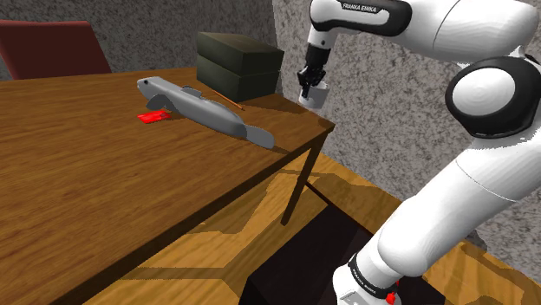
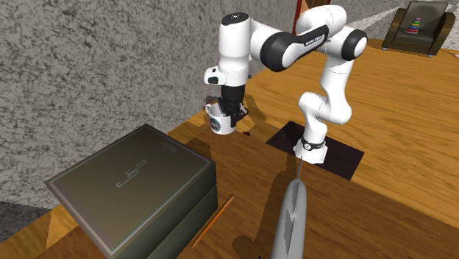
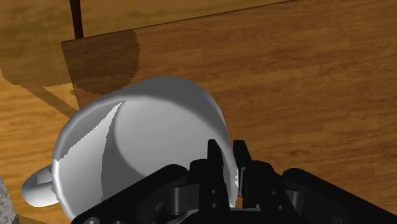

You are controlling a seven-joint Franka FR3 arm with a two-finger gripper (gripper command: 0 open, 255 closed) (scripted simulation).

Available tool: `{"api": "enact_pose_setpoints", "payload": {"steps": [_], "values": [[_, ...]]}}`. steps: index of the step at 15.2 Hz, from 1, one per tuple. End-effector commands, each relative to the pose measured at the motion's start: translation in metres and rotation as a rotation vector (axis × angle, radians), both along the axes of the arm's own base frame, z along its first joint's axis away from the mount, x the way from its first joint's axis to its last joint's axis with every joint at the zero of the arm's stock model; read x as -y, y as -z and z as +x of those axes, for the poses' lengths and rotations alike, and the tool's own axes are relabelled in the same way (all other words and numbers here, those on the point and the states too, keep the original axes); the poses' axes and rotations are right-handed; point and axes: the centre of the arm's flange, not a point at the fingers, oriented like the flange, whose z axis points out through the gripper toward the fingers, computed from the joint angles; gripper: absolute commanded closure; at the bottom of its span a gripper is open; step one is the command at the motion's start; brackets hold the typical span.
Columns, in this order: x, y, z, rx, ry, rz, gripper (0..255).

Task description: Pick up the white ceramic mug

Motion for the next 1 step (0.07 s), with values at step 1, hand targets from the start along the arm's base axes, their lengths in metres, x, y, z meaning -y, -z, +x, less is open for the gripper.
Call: {"api": "enact_pose_setpoints", "payload": {"steps": [1], "values": [[0.0005,-0.0031,-0.0004,0.000,0.000,0.000,255]]}}
